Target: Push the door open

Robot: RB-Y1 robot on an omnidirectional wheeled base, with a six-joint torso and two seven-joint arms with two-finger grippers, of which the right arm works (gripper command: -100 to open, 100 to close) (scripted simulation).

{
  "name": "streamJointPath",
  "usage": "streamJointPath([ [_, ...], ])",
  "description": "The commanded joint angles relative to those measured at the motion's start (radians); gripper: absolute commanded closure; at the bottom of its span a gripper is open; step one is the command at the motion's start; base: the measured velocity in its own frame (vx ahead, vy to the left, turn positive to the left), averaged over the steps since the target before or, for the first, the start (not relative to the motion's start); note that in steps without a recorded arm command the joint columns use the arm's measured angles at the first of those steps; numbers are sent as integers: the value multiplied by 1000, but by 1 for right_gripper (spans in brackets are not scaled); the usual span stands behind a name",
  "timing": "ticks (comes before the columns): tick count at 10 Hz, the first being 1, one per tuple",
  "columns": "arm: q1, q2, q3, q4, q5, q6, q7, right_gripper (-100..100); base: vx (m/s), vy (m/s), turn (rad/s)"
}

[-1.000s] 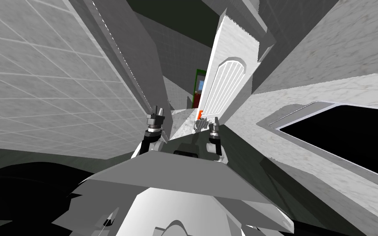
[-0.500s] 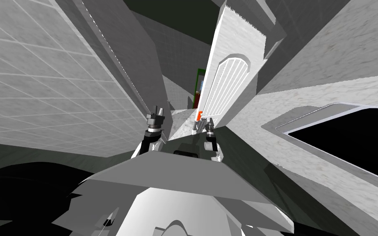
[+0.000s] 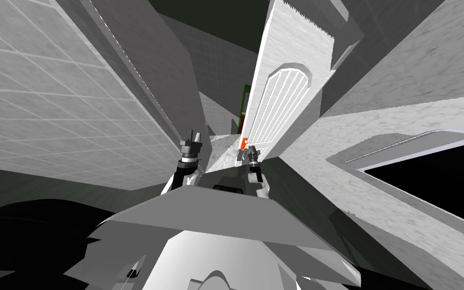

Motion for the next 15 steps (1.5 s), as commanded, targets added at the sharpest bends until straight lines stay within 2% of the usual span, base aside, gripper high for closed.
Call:
streamJointPath([
  [1,-23,-1,11,39,-2,18,1,-100,75,-108,74],
  [6,-100,0,40,181,-6,46,5,-100,64,-120,68],
  [14,-200,10,77,365,-12,83,9,-100,49,-111,57],
  [15,-219,12,84,400,-14,90,9,-100,24,-143,73],
])
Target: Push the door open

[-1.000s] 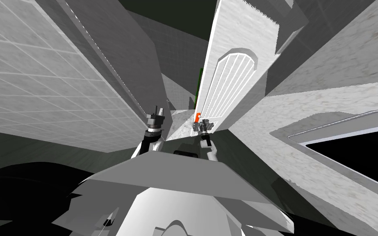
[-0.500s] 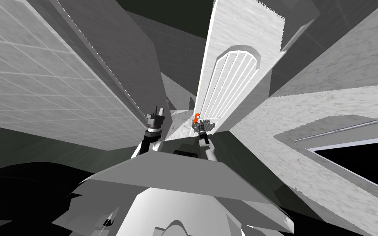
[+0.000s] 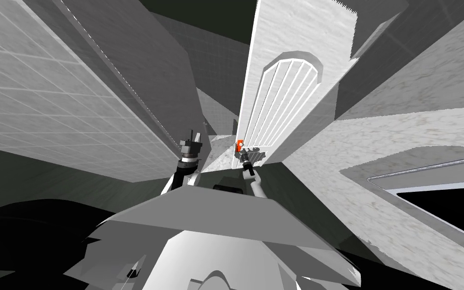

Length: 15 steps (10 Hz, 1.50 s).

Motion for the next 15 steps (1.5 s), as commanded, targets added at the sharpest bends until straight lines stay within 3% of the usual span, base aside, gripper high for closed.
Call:
streamJointPath([
  [1,-15,2,8,31,-1,9,0,-100,33,-134,63],
  [5,-51,9,21,96,-3,22,2,-100,40,-114,37],
  [6,-43,7,21,79,-3,25,1,-100,15,-46,11],
  [11,-53,2,7,101,-5,17,5,-100,159,44,23],
  [15,-61,14,-5,118,-6,10,8,-100,193,43,25],
])
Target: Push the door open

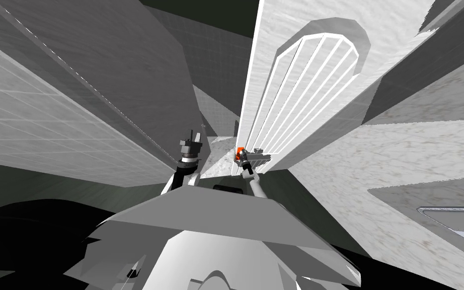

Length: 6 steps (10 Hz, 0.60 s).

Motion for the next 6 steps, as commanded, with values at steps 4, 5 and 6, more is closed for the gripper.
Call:
streamJointPath([
  [4,0,0,0,0,0,0,0,100,6,1,2],
  [5,0,0,0,0,0,0,0,100,-18,-5,-2],
  [6,0,0,0,0,0,0,0,100,0,0,0],
])
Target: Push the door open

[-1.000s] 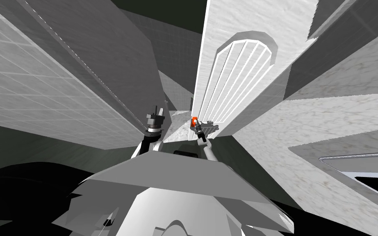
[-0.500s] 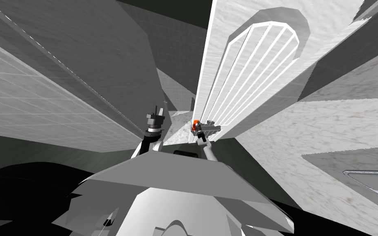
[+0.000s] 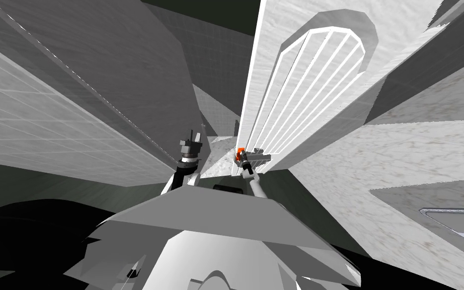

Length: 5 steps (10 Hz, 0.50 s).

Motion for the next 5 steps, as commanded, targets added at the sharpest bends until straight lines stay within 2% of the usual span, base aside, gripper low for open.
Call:
streamJointPath([
  [1,1,1,0,-1,0,-1,-1,100,0,0,0],
  [3,-2,-8,-17,3,-2,-1,4,100,101,76,-41],
  [5,-4,-14,-35,7,-4,-1,9,100,166,88,-36],
])
